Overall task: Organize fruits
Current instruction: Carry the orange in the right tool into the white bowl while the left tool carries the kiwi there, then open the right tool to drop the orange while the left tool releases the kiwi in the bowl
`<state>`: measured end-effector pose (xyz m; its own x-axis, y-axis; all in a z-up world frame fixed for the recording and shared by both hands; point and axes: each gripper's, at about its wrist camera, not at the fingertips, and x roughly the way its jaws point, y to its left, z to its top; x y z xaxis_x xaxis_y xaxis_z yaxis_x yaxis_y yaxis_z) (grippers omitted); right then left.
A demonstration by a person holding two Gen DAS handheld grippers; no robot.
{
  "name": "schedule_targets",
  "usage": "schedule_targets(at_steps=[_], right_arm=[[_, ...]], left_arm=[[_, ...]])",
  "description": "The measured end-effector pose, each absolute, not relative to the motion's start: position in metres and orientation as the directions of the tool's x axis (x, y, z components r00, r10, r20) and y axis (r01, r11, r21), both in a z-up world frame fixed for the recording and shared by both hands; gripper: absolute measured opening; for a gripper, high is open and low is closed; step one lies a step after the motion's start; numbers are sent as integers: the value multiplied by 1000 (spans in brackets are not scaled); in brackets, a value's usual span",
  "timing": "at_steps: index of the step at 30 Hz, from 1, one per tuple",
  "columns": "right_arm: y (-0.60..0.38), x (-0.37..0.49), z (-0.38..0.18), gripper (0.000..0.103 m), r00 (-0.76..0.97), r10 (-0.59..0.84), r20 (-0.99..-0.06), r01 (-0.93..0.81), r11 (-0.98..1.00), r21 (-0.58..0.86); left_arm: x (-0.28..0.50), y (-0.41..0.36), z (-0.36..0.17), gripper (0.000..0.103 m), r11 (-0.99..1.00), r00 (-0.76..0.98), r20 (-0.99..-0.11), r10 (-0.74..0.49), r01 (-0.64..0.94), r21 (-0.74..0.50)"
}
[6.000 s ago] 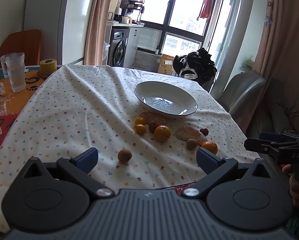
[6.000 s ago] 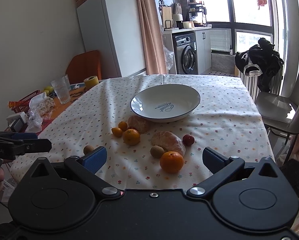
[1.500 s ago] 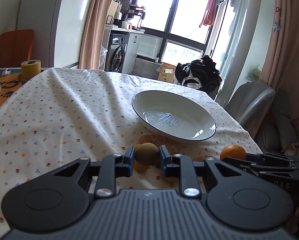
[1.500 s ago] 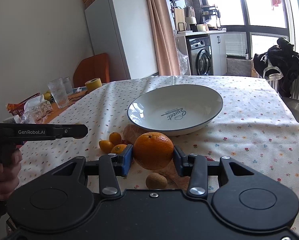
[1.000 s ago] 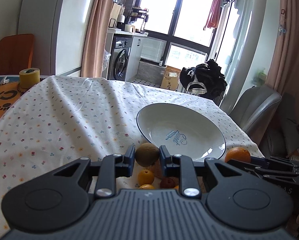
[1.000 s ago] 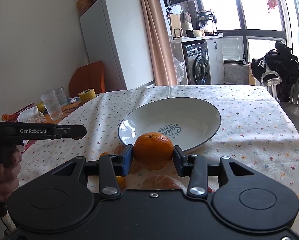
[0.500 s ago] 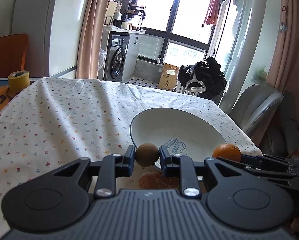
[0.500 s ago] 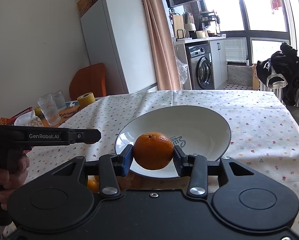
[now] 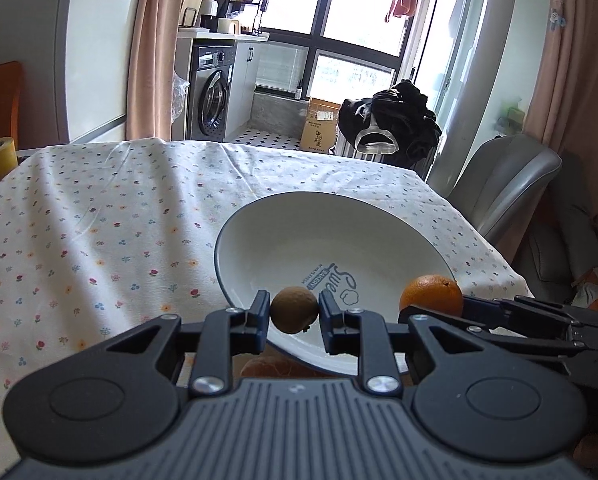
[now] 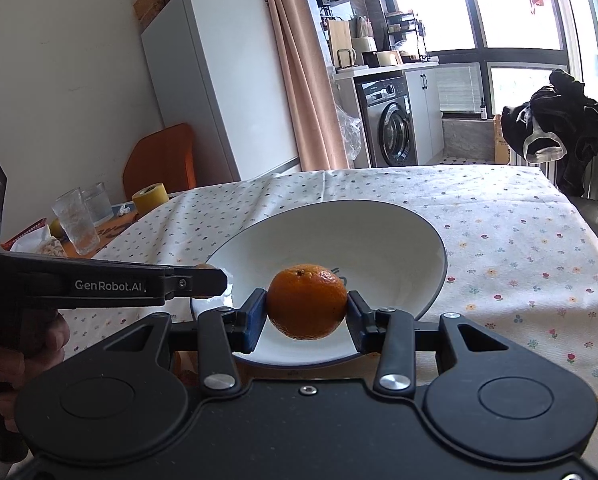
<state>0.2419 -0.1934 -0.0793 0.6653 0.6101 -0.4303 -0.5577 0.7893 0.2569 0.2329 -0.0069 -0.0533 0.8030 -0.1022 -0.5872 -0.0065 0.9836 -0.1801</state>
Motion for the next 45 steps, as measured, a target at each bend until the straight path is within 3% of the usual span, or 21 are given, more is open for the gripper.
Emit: schedule_targets(at_steps=[22, 26, 32, 38, 39, 41, 45], right_arm=[[-191, 250, -85, 42, 663, 591, -459, -531, 804, 267], [-191, 245, -80, 45, 673, 594, -442, -541, 802, 255], [-197, 238, -76, 47, 671, 600, -435, -540, 798, 269], [-205, 227, -71, 69, 679, 593, -432, -540, 803, 252], [-206, 226, -69, 71, 681, 590, -433, -538, 805, 251], [-209, 223, -67, 87, 684, 587, -434, -531, 808, 255], [-213, 215, -59, 101, 691, 597, -407, -541, 801, 256]], left_arm=[[235, -6, -54, 30, 980, 785, -611, -104, -24, -197], [226, -5, -51, 52, 981, 790, -607, -84, -42, -190], [210, -3, -47, 61, 983, 797, -602, -44, -74, -170], [192, -1, -43, 77, 980, 821, -571, -9, -107, -169], [189, 0, -43, 77, 980, 822, -569, -5, -110, -167], [186, 1, -43, 78, 979, 823, -568, 0, -115, -166], [174, 4, -40, 79, 978, 826, -562, 34, -143, -150]])
